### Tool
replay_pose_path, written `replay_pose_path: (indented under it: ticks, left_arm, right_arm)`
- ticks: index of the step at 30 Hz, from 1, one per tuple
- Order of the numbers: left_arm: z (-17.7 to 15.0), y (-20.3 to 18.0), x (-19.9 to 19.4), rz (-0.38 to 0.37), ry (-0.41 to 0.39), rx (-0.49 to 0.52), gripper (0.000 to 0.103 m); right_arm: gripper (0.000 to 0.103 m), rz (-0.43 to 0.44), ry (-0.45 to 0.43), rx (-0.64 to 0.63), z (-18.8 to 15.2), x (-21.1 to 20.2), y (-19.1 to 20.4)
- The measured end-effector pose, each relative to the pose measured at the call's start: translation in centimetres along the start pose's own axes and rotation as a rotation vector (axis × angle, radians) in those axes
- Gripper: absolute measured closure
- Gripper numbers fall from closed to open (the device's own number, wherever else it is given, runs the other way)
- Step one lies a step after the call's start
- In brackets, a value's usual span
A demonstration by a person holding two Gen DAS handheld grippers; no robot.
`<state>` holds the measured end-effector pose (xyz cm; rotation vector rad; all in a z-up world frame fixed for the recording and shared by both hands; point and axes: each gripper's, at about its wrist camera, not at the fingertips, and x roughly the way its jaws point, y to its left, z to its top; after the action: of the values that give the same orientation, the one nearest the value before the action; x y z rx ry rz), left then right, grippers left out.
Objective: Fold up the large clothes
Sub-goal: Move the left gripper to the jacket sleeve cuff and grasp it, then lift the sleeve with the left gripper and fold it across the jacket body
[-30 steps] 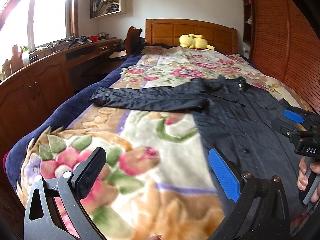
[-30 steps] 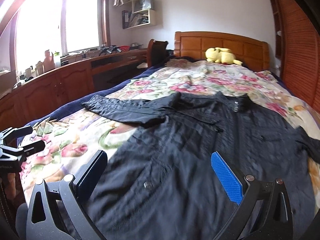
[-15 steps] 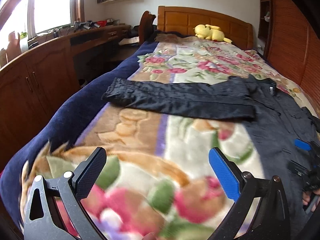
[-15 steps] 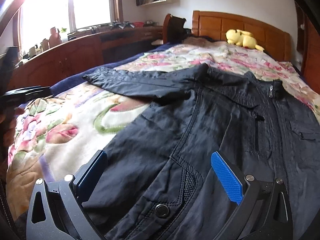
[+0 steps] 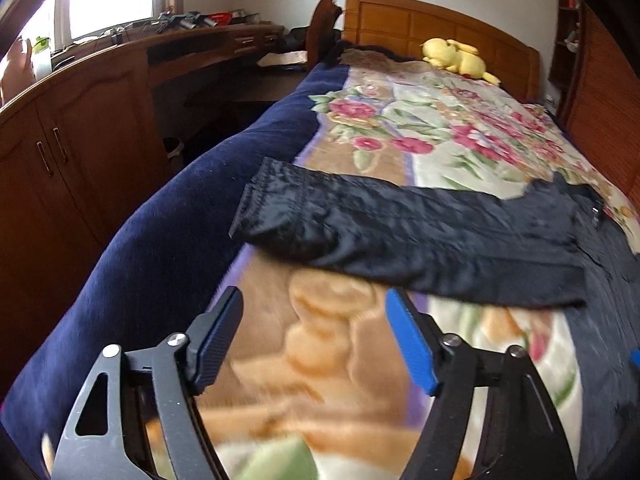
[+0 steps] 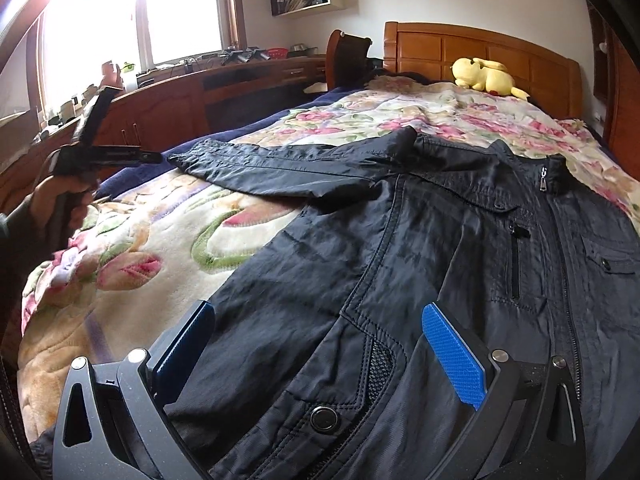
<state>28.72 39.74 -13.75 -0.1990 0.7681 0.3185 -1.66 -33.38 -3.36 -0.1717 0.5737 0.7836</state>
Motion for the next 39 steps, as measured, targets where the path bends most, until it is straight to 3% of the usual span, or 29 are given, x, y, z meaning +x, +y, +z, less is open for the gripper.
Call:
replay_pose_path:
  ticks: [4,17,22,24,25,26,29,34,39]
  left_arm:
    - [1.6,1.1,2.6,0.030,0.016,-0.038,0.036]
    - [3.8,2.8,7.2,0.136,0.051,-0.101,0.037]
    - [3.0,4.2,9.0,0.085,0.114,-0.192,0.037]
    - [2.9,4.3,8.9,0.052,0.110,-0.208,0.048]
    - [2.9,4.2,8.8,0.027,0.113,-0.210,0.064]
    - [3.0,4.0,8.6,-0.009,0.123,-0.219,0.077]
    - [3.5,2.0,7.4,0.028,0.115,-0.149,0.092]
    - [5.7,-3.6,2.0,0.027,0.024,-0.028,0.095]
    - [7.5,-11.6,-5.8,-0.060,-0.068,0.097,0.095]
  right_arm:
    - [0.000,0.010,0.002,0.008,-0.1,0.0,-0.1]
    - [0.000,0.028,-0.001,0.021,-0.1,0.3,-0.3]
    - [0.000,0.034,-0.002,0.032,-0.2,0.4,-0.5]
    - [0.000,0.035,-0.005,0.032,-0.2,0.3,-0.5]
    - [0.000,0.035,-0.007,0.031,-0.2,0.3,-0.4]
    - [0.000,0.035,-0.007,0.031,-0.2,0.3,-0.4]
    - [0.000,0.035,-0.012,0.030,-0.2,0.2,-0.4]
    - [0.000,0.025,-0.028,0.030,-0.2,-0.2,-0.2]
    - [0.000,-0.006,-0.043,0.051,-0.1,-0.7,-0.4]
